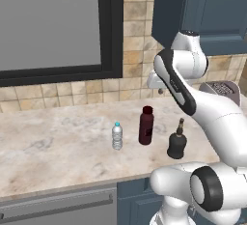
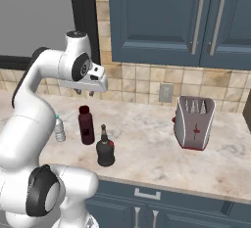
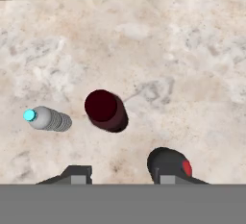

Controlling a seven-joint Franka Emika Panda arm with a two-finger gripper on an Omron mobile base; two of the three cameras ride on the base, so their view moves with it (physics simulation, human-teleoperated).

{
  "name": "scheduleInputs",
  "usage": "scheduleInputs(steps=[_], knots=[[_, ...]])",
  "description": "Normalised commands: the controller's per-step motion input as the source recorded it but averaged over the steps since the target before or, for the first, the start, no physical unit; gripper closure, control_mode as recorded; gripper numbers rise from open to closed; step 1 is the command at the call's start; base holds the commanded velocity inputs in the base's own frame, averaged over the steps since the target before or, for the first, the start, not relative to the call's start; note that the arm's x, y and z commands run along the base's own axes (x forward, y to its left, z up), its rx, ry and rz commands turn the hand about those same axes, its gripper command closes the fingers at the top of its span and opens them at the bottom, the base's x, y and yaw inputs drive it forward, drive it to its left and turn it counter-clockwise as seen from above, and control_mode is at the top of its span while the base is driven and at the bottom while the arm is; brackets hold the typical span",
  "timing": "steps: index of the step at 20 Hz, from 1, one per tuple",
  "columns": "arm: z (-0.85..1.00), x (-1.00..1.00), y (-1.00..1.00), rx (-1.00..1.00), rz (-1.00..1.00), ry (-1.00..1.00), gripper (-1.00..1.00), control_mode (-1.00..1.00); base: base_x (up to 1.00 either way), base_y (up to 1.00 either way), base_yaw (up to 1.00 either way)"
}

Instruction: Place the drinks on the dining counter in a tight cluster.

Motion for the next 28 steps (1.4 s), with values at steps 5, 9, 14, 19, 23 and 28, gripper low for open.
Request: scheduleInputs(steps=[5,9,14,19,23,28], knots=[[0.0,-0.05,0.0,0.0,0.0,0.01,-1.0,-1.0,0.0,0.0,0.0],[-0.06,-0.04,0.0,0.0,0.0,0.0,-1.0,-1.0,0.0,0.0,0.0],[-0.07,-0.27,-0.2,0.0,-0.03,0.0,-1.0,-1.0,0.0,0.0,0.0],[-0.07,-0.31,-0.44,0.0,0.0,-0.02,-1.0,-1.0,0.0,0.0,0.0],[-0.01,-0.02,-0.32,0.0,0.0,-0.07,-1.0,-1.0,0.0,0.0,0.0],[-0.09,0.0,-0.13,0.0,0.1,-0.17,-1.0,-1.0,0.0,0.0,0.0]])
